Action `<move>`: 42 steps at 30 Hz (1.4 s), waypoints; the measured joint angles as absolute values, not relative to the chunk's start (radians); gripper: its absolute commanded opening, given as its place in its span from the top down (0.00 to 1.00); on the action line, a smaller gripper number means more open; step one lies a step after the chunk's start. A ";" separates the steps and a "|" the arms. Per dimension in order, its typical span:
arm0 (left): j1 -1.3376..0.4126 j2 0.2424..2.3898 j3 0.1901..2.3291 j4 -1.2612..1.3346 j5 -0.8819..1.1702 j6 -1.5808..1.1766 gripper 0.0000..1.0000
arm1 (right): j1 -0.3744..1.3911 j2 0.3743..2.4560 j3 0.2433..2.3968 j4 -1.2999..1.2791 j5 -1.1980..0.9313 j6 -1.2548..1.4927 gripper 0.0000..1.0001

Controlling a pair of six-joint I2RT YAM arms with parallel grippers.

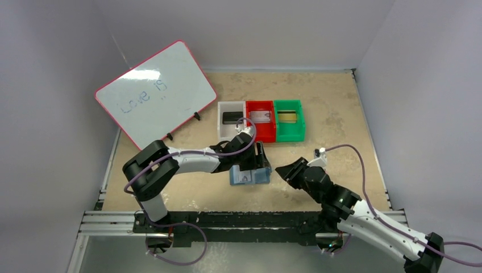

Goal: Take the credit cards out of the card holder

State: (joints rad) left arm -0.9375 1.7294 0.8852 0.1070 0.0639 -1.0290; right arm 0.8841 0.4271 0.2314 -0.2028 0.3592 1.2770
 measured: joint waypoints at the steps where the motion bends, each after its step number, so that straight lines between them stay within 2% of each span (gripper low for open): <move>1: -0.937 1.729 0.890 0.101 0.062 -1.028 0.34 | 0.884 0.431 0.239 -0.208 0.365 1.269 0.63; 7: -0.937 1.690 0.937 0.009 -0.009 -1.002 0.31 | 0.884 0.496 0.300 -0.222 0.384 1.220 0.62; 19: -0.937 1.584 0.999 -0.154 -0.257 -0.971 0.28 | 0.884 0.591 0.361 -0.199 0.376 1.144 0.48; 22: -0.937 1.537 0.999 -0.198 -0.338 -0.972 0.26 | 0.884 0.605 0.366 -0.188 0.375 1.139 0.35; 23: -0.937 1.516 0.999 -0.213 -0.369 -0.973 0.27 | 0.884 0.612 0.369 -0.182 0.374 1.135 0.28; 25: -0.937 1.465 0.987 -0.234 -0.430 -0.977 0.27 | 0.884 0.626 0.382 -0.162 0.372 1.126 0.04; 26: -0.937 1.435 0.975 -0.243 -0.459 -0.981 0.28 | 0.884 0.635 0.385 -0.148 0.371 1.125 0.01; 30: -0.935 1.329 0.911 -0.287 -0.554 -1.011 0.28 | 0.884 0.642 0.401 -0.120 0.402 1.156 0.00; 36: -0.922 1.196 0.790 -0.367 -0.673 -1.087 0.10 | 0.884 0.578 0.380 -0.020 0.398 1.153 0.00; 39: -0.905 1.136 0.749 -0.402 -0.709 -1.123 0.10 | 0.884 0.521 0.322 0.075 0.371 1.125 0.04; 42: -0.888 1.100 0.737 -0.434 -0.724 -1.143 0.15 | 0.884 0.530 0.302 0.136 0.338 1.099 0.09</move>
State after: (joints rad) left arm -0.8879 1.1004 0.7372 -0.4339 -0.7238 -1.1427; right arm 0.8837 0.5301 0.3023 0.1364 0.3382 1.0992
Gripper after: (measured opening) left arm 0.895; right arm 0.946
